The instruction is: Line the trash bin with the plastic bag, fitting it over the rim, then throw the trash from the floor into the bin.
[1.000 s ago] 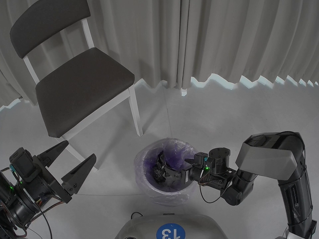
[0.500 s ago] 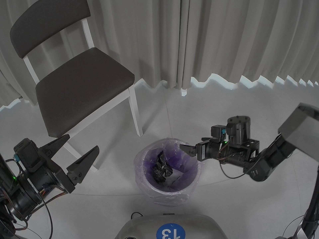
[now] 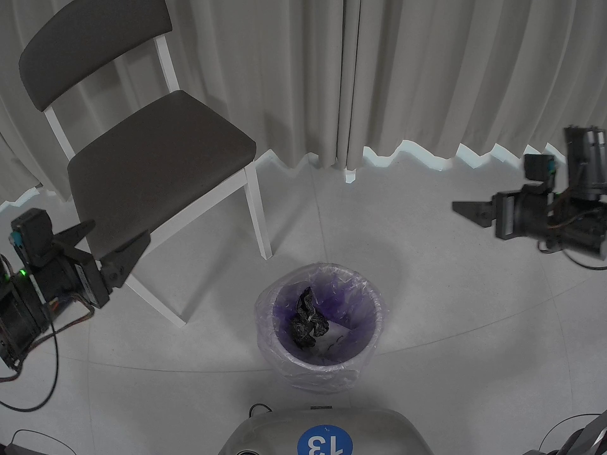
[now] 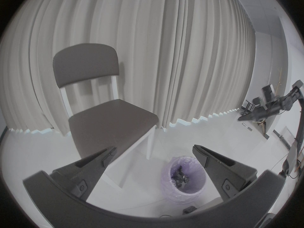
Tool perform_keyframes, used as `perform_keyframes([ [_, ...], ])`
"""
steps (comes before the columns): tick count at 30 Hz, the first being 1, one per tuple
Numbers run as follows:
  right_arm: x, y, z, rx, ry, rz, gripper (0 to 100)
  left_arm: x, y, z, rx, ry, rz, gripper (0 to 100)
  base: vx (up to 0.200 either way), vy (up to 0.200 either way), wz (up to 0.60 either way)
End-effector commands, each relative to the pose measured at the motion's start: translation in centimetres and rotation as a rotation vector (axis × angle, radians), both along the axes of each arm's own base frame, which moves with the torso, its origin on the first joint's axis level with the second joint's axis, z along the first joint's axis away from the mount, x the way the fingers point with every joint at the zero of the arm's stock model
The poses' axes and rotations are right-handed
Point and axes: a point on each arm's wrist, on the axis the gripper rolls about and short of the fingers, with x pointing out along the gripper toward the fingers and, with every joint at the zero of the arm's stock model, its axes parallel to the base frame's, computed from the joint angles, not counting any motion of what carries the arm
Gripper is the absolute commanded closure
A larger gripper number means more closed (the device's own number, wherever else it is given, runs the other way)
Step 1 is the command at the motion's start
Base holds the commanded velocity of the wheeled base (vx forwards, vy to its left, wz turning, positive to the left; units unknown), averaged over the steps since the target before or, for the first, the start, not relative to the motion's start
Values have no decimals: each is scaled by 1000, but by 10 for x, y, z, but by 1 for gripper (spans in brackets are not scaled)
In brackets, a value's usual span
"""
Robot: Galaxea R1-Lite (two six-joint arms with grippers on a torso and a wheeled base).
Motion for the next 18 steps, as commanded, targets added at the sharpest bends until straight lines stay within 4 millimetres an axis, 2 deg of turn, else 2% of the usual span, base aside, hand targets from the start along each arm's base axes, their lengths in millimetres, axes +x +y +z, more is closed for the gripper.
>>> perform_keyframes([
  [1,-210,-84,62,85,-376,-179,0,-113,47,53,35,-245,146,0,0,0,0],
  [5,-268,-95,46,100,-461,-248,0,-161,57,45,12,-300,143,0,0,0,0],
  [9,-311,-100,31,154,-543,-290,0,-193,63,40,-1,-344,159,0,0,0,0],
  [12,-333,-97,20,187,-581,-339,0,-206,62,34,-5,-386,190,0,0,0,0],
  [18,-372,-94,-17,222,-614,-316,0,-236,58,13,-5,-494,155,0,0,0,0],
])
